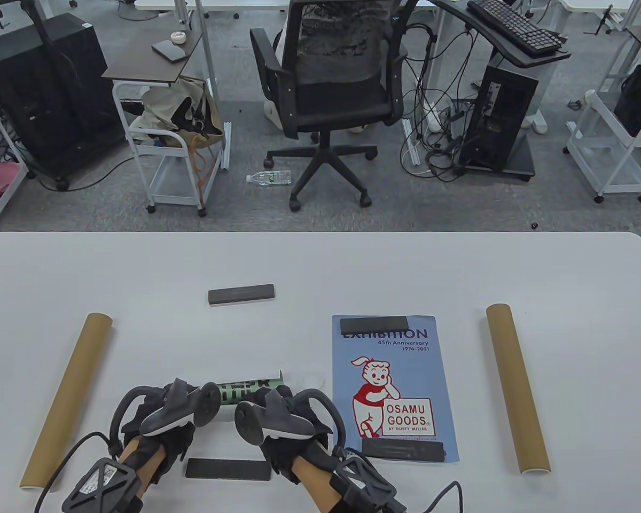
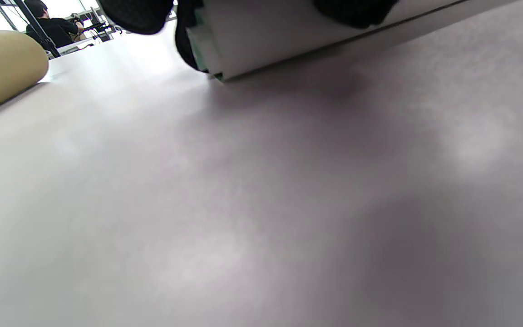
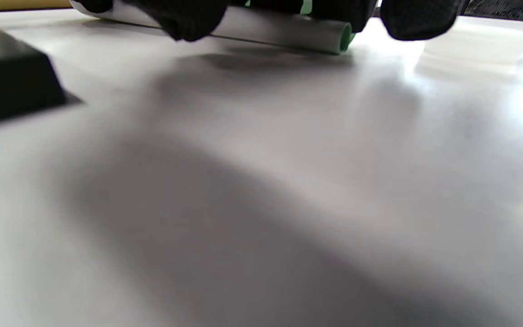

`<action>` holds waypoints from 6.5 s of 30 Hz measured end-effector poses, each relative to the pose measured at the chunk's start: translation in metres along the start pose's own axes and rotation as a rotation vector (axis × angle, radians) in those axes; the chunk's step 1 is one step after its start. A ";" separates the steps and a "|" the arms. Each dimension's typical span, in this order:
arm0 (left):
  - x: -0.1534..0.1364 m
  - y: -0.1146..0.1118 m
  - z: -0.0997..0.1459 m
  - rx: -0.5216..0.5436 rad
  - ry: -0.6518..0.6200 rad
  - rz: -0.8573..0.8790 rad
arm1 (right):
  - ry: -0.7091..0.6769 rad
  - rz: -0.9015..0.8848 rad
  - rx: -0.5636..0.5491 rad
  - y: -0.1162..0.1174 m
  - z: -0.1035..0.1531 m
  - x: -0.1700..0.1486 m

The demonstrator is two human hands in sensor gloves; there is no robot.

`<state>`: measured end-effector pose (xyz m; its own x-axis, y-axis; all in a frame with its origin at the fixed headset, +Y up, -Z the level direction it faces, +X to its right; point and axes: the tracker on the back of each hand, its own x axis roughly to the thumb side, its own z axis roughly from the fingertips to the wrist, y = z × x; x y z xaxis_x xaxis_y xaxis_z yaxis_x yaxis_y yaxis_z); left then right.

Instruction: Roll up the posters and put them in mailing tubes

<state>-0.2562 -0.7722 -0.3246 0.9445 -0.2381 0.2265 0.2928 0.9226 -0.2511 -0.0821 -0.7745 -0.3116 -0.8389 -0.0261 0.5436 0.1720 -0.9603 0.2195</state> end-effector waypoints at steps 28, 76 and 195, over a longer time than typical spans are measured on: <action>0.001 0.003 0.001 0.015 0.003 0.029 | 0.007 -0.027 -0.046 -0.002 0.002 -0.001; -0.001 0.006 0.002 -0.020 0.036 0.005 | 0.068 0.010 0.030 -0.005 -0.003 0.010; -0.182 -0.036 0.056 -0.230 0.854 0.605 | 0.073 -1.159 -0.612 -0.043 0.043 -0.092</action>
<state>-0.4465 -0.7448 -0.3040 0.7079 0.0242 -0.7059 -0.3223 0.9004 -0.2923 0.0097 -0.7187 -0.3361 -0.3692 0.8979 0.2398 -0.9076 -0.4039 0.1149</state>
